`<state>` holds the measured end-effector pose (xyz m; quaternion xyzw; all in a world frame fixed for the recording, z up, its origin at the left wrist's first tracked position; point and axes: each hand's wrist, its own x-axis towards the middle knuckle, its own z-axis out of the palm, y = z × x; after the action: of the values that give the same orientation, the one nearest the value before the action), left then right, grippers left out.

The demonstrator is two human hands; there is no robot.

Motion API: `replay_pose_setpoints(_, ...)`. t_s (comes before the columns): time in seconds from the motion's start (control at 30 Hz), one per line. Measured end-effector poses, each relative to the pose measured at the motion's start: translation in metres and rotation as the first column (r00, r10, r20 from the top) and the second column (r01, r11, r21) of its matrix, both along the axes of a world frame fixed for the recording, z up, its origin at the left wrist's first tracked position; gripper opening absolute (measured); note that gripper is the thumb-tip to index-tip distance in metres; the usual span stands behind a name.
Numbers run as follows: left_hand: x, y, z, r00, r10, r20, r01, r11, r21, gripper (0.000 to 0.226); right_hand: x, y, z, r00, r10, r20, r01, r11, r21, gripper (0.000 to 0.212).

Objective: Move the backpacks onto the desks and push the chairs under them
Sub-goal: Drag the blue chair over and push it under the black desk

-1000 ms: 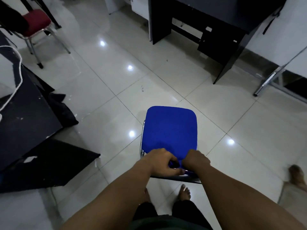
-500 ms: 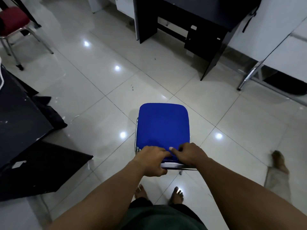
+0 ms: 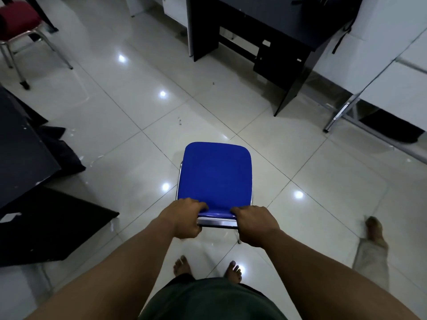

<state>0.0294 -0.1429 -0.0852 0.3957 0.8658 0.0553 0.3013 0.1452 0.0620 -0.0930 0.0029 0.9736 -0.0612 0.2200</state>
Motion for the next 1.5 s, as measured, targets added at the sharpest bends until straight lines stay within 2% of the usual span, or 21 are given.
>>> replay_pose_setpoints(0.07, -0.001, 0.002, -0.001, 1.000, -0.005, -0.002, 0.005, 1.000, -0.022, 0.061, -0.004, 0.004, -0.002, 0.999, 0.032, -0.008, -0.032, 0.999, 0.000, 0.040)
replay_pose_setpoints(0.23, 0.007, 0.008, -0.013, 0.990, -0.023, -0.142, 0.022, 1.000, -0.007, 0.060, -0.010, 0.019, -0.008, 0.994, 0.101, -0.036, -0.101, 0.995, 0.011, 0.040)
replay_pose_setpoints(0.43, -0.001, 0.022, -0.022, 0.976, -0.017, -0.216, 0.021, 1.000, 0.019, 0.061, -0.027, 0.041, -0.006, 0.990, 0.127, -0.062, -0.126, 0.992, 0.031, 0.034)
replay_pose_setpoints(0.63, -0.020, 0.041, -0.023, 0.974, 0.104, -0.201, -0.083, 0.991, 0.107, 0.046, -0.050, 0.061, -0.004, 0.984, 0.153, -0.094, -0.151, 0.988, 0.029, 0.031)
replay_pose_setpoints(0.93, -0.038, 0.067, -0.026, 0.954, 0.169, -0.248, -0.137, 0.980, 0.144, 0.046, -0.081, 0.089, -0.001, 0.977, 0.186, -0.107, -0.182, 0.982, 0.050, 0.024)
replay_pose_setpoints(1.1, -0.059, 0.081, -0.023, 0.940, 0.176, -0.292, -0.137, 0.979, 0.150, 0.047, -0.108, 0.106, -0.001, 0.965, 0.212, -0.155, -0.206, 0.977, 0.057, 0.022)
replay_pose_setpoints(1.5, -0.096, 0.104, -0.024, 0.933, 0.150, -0.327, -0.097, 0.981, 0.171, 0.049, -0.155, 0.136, -0.007, 0.954, 0.257, -0.152, -0.247, 0.966, 0.082, 0.027)
